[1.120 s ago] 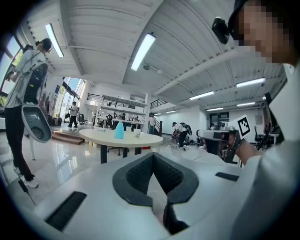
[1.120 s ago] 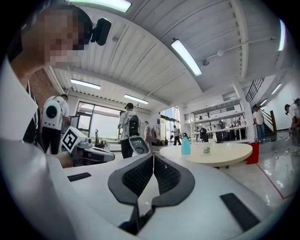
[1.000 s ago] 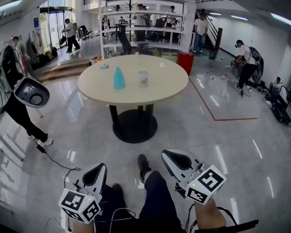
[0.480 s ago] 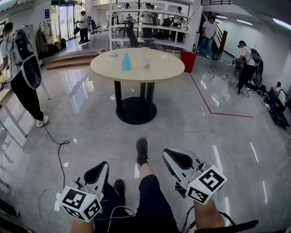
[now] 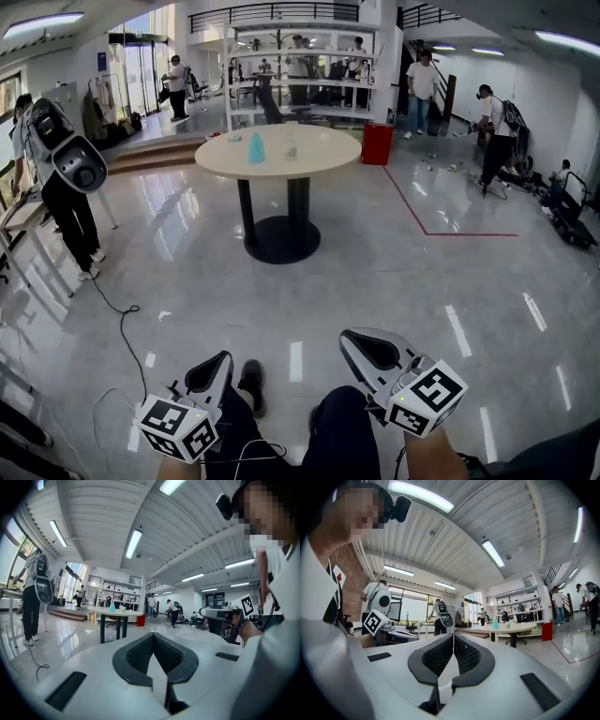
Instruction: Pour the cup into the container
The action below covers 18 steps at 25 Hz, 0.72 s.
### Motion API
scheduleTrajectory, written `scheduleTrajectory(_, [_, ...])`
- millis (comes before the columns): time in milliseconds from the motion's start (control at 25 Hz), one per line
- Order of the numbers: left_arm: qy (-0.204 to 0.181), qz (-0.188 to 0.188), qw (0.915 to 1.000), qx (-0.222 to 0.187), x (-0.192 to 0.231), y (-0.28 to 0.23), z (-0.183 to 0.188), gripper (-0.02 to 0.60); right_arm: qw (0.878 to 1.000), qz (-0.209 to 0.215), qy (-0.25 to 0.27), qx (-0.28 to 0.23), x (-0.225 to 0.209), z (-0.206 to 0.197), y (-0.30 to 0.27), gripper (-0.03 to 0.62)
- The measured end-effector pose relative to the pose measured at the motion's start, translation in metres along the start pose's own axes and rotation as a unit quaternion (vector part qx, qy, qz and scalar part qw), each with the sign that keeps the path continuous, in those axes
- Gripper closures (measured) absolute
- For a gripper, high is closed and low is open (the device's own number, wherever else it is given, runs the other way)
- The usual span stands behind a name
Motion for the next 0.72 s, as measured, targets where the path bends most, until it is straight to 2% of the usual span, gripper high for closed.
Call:
scheduleTrajectory(160, [-0.013,-0.024,0.9996,0.003,-0.034,0.030,-0.004,0.581,1.000,-0.021,-0.008,0.003,0.027,-0.003,0.047,0.586])
scheduleTrajectory(320, [-0.010,-0.037,0.9991,0.019,-0.057,0.063,-0.017,0.581,0.999,-0.032,-0.007,0.009,0.058,-0.005,0.083,0.586])
scheduleTrajectory(560, [-0.020,-0.074,0.9969,0.019,-0.077,0.116,-0.018,0.581,0.998,-0.064,-0.015,0.008,0.116,-0.008,0.117,0.586])
scheduleTrajectory(720, [-0.023,-0.098,0.9949,0.009,-0.077,0.162,-0.013,0.581,0.997,-0.076,-0.009,0.003,0.163,0.000,0.118,0.586])
Point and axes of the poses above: the fingertips, and each gripper's own axes: y backward along the fingers, x to its left, z out of its top, the point moved 1 cm from there along y, backward along the fingers, and after that the axes turned 7 degrees about -x, right-handed, at the moved point
